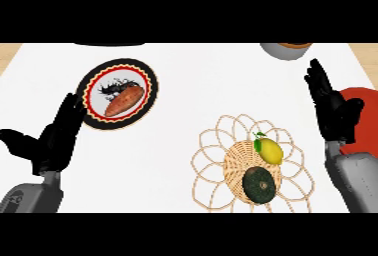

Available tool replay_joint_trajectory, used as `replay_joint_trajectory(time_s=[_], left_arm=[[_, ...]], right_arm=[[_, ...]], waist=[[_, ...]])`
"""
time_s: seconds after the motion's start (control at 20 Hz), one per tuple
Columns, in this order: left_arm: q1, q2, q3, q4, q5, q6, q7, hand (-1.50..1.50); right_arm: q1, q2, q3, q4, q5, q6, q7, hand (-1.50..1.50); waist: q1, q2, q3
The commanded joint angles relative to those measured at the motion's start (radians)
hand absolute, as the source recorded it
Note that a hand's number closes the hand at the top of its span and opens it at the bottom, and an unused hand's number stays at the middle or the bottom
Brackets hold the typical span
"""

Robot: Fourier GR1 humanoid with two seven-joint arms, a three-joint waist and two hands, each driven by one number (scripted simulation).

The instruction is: Pick the squash from the placemat and place it in the bowl

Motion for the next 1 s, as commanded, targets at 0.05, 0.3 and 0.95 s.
replay_joint_trajectory(time_s=[0.05, 0.3, 0.95], left_arm=[[0.005, 0.030, -0.029, -0.050, -0.098, 0.058, -0.013, 0.00], [-0.047, 0.133, -0.021, -0.056, -0.205, 0.109, -0.012, 0.00], [-0.111, 0.103, -0.106, -0.182, -0.330, 0.186, 0.165, 0.00]], right_arm=[[0.060, -0.036, -0.046, -0.058, -0.153, 0.220, -0.099, 1.50], [0.130, -0.231, -0.084, -0.038, 0.077, 0.148, -0.200, 1.50], [0.526, -0.318, -0.200, -0.235, -0.042, 0.555, -0.631, -1.50]], waist=[[0.001, -0.016, 0.031], [-0.069, -0.022, 0.027], [-0.018, -0.017, 0.027]])
